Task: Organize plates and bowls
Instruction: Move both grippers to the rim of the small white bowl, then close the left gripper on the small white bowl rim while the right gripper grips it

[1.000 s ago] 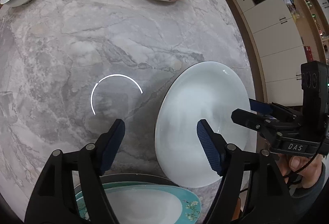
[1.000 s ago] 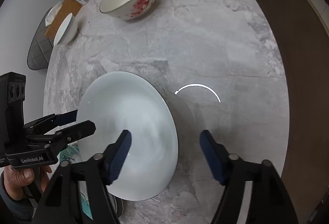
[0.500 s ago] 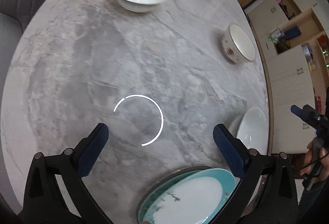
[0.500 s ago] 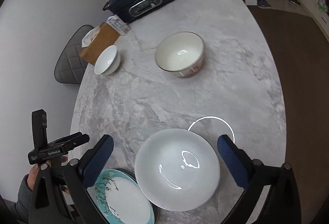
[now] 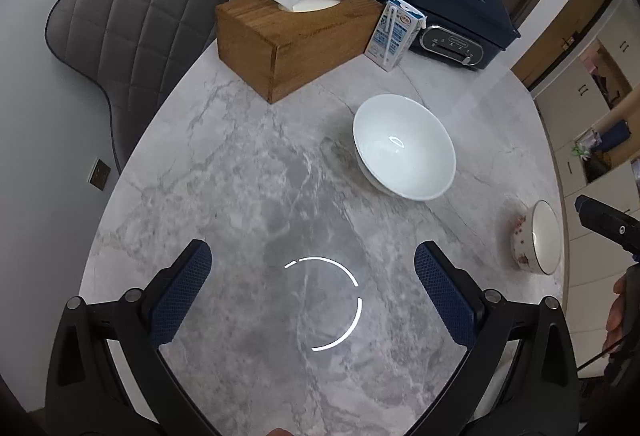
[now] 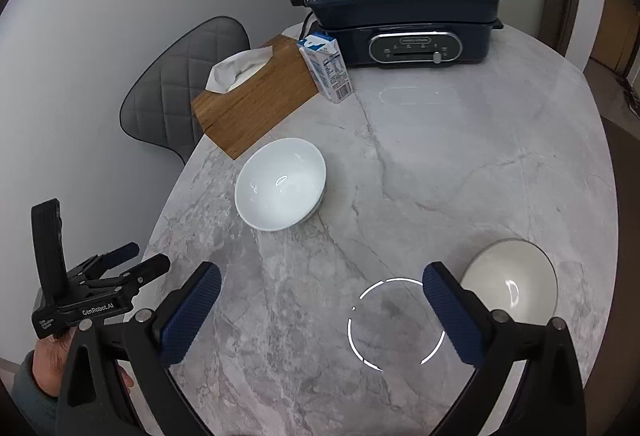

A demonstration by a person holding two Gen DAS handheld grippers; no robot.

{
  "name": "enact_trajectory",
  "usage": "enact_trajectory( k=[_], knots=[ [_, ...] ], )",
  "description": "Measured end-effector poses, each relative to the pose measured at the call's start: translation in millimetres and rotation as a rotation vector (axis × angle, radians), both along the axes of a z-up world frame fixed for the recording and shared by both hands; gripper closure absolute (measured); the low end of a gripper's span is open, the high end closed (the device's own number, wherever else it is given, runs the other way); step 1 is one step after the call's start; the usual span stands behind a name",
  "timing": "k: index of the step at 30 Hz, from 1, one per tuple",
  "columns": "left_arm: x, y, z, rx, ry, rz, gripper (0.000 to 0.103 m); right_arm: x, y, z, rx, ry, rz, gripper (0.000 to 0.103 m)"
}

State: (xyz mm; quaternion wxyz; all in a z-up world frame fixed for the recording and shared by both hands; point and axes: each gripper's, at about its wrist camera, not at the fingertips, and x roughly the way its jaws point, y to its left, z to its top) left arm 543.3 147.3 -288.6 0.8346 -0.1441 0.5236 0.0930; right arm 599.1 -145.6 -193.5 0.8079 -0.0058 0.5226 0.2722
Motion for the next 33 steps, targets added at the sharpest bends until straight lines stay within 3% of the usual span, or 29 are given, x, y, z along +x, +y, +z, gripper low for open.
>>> enact_trajectory(
  k=[7,14,18,22,23,25,28,29,33],
  knots=[
    [79,13,-32,-0.003,0.062,0.02,0.0,63,38,-41,-0.012,0.061,-0.002,0.007],
    [114,17,-63,-0.016,0.103,0.017,0.0,97,52,-85,-0.054,0.141,-0.012,0.012],
    [125,18,-83,-0.018,0.13,0.019,0.003,110,61,-105,-0.066,0.181,-0.014,0.023],
    [130,15,-97,-0.034,0.152,0.006,0.03,113,71,-121,-0.089,0.205,0.01,0.039],
    [131,13,-98,-0.041,0.146,-0.002,0.035,113,73,-123,-0.091,0.21,0.015,0.048],
    [134,9,-98,-0.067,0.131,-0.023,0.061,112,76,-126,-0.084,0.218,0.026,0.057],
    [140,-4,-94,-0.084,0.12,-0.059,0.088,107,83,-123,-0.064,0.222,0.05,0.08],
    [143,-8,-94,-0.085,0.122,-0.07,0.092,105,88,-122,-0.067,0.221,0.064,0.091],
    [144,-14,-94,-0.099,0.134,-0.077,0.096,98,94,-119,-0.101,0.202,0.072,0.092]
  ],
)
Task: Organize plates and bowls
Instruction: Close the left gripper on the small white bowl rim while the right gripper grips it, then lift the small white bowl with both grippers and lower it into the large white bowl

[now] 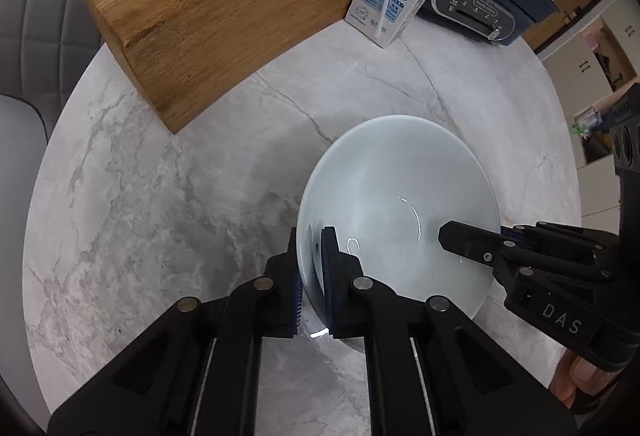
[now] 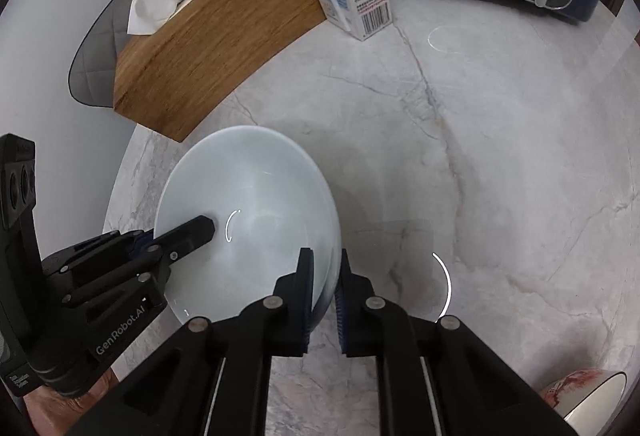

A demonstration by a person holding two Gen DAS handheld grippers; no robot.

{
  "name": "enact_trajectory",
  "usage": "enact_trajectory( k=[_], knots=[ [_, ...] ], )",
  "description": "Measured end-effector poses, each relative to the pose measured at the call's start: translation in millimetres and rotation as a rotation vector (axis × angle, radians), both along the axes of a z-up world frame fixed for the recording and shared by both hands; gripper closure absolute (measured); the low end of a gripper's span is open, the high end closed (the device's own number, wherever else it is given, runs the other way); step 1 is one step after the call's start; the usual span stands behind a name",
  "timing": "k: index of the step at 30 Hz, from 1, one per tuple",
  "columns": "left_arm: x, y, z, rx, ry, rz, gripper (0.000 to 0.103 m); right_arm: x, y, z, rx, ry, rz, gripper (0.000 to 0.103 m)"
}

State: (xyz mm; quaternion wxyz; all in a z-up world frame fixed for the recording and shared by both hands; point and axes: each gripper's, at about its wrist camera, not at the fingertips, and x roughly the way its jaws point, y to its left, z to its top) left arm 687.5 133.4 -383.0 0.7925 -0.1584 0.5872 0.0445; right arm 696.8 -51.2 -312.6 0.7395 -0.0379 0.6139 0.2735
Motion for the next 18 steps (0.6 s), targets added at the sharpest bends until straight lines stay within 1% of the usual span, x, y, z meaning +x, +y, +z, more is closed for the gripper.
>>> enact_trajectory(
  k=[2,4,7,11,15,18],
  knots=[
    [-2,-3,2,0.0,0.002,-0.01,0.096,-2,-3,0,0.017,0.01,-0.013,0.092],
    [-6,-8,10,0.012,-0.007,-0.023,0.096,-7,-4,3,0.013,0.006,-0.01,0.092],
    [-11,-13,23,0.008,-0.018,-0.031,0.096,-10,-7,10,0.018,0.006,-0.015,0.093],
    [-24,-22,46,0.012,-0.033,-0.05,0.096,-14,-14,28,0.024,-0.016,-0.019,0.093],
    [-37,-32,70,0.012,-0.046,-0.069,0.096,-28,-24,47,0.028,-0.035,-0.022,0.093],
    [-45,-45,92,0.012,-0.067,-0.092,0.096,-41,-37,67,0.029,-0.061,-0.026,0.093]
  ],
)
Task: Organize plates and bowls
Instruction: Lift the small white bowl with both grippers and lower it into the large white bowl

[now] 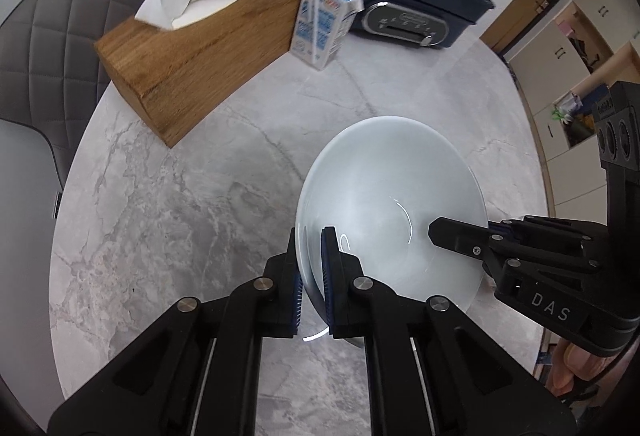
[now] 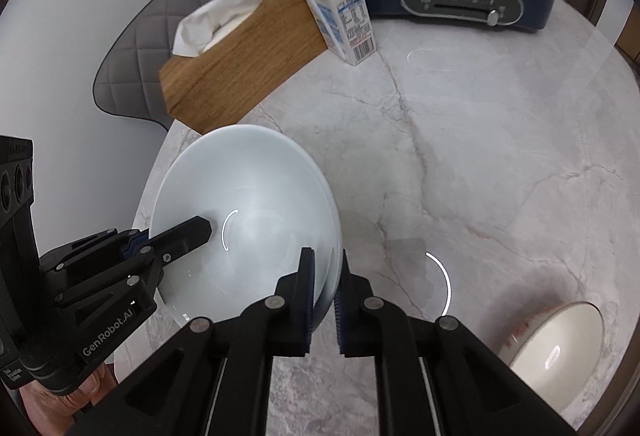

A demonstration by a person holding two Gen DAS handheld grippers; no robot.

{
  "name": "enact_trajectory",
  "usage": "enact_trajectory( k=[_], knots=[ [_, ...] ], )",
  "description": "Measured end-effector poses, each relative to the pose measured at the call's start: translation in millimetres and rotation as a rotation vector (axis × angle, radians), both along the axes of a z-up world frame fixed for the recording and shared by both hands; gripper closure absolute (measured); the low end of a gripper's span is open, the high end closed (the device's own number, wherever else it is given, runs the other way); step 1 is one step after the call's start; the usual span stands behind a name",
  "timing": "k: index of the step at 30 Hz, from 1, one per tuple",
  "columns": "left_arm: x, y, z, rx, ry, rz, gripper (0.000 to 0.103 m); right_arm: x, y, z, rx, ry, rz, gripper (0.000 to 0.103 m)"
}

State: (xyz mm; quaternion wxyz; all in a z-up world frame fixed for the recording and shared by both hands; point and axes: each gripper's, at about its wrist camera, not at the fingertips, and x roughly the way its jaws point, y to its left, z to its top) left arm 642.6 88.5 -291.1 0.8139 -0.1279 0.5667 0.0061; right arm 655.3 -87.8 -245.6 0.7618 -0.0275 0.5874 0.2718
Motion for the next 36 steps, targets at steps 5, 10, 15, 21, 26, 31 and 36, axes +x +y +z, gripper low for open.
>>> enact_trajectory(
  k=[5,10,15,21,26,31,36],
  knots=[
    [-22,-28,40,0.0,-0.045,-0.051,0.096,-27,-28,36,-0.001,-0.05,-0.016,0.092],
    [-39,-62,65,-0.013,-0.064,-0.121,0.096,-58,-65,58,0.002,-0.078,-0.055,0.092],
    [-65,-102,81,-0.027,-0.069,-0.189,0.096,-90,-103,72,0.003,-0.096,-0.099,0.092],
    [-99,-153,85,-0.052,-0.052,-0.271,0.095,-129,-149,75,0.007,-0.094,-0.165,0.092],
    [-128,-192,83,-0.061,-0.04,-0.336,0.095,-162,-182,73,-0.002,-0.093,-0.207,0.091],
    [-159,-228,67,-0.078,0.007,-0.399,0.095,-194,-214,57,0.007,-0.062,-0.259,0.091],
    [-186,-253,47,-0.08,0.056,-0.452,0.095,-222,-237,34,0.009,-0.022,-0.304,0.091]
  ],
)
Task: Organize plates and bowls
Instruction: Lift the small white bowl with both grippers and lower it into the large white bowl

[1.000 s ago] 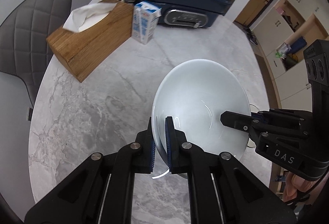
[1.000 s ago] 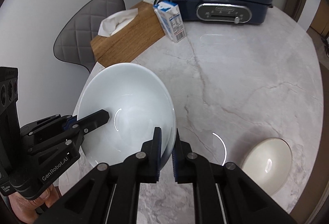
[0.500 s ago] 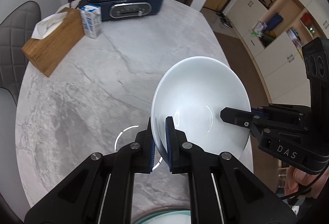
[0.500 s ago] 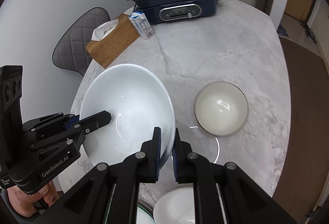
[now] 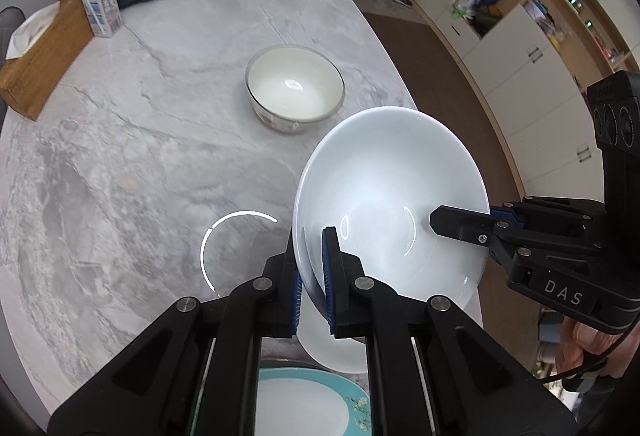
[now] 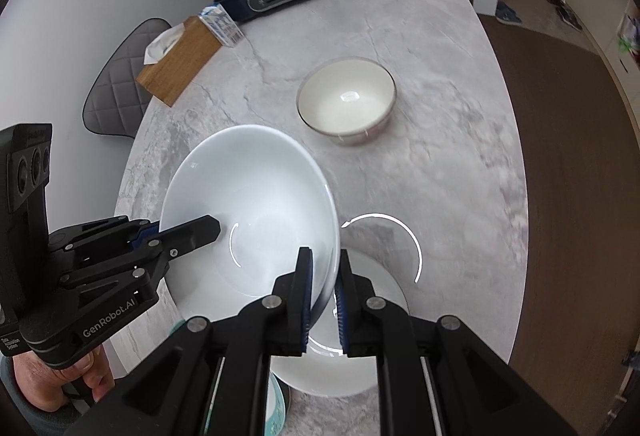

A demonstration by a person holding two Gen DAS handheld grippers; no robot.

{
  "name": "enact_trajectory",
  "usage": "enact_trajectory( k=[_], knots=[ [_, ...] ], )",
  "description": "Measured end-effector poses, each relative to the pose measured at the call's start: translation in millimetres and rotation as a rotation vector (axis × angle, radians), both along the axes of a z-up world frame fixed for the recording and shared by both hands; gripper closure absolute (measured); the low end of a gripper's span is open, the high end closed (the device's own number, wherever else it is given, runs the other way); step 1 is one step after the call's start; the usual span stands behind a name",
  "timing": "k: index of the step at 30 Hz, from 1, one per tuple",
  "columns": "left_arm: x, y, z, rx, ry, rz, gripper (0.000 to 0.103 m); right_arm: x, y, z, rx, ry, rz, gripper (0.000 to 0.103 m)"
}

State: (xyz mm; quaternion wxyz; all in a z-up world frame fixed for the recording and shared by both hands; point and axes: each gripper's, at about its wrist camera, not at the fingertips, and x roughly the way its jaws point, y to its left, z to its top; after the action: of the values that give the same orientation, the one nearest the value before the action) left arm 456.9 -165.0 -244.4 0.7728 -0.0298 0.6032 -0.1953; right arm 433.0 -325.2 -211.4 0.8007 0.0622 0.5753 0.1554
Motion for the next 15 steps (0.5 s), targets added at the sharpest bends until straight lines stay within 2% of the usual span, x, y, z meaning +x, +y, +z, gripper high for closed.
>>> enact_trajectory(
  k=[15],
  knots=[
    [-50,-21,-69,0.036,0.13,-0.058,0.094,-41,-22,-58,0.003,0.102,-0.049,0.091]
  ],
)
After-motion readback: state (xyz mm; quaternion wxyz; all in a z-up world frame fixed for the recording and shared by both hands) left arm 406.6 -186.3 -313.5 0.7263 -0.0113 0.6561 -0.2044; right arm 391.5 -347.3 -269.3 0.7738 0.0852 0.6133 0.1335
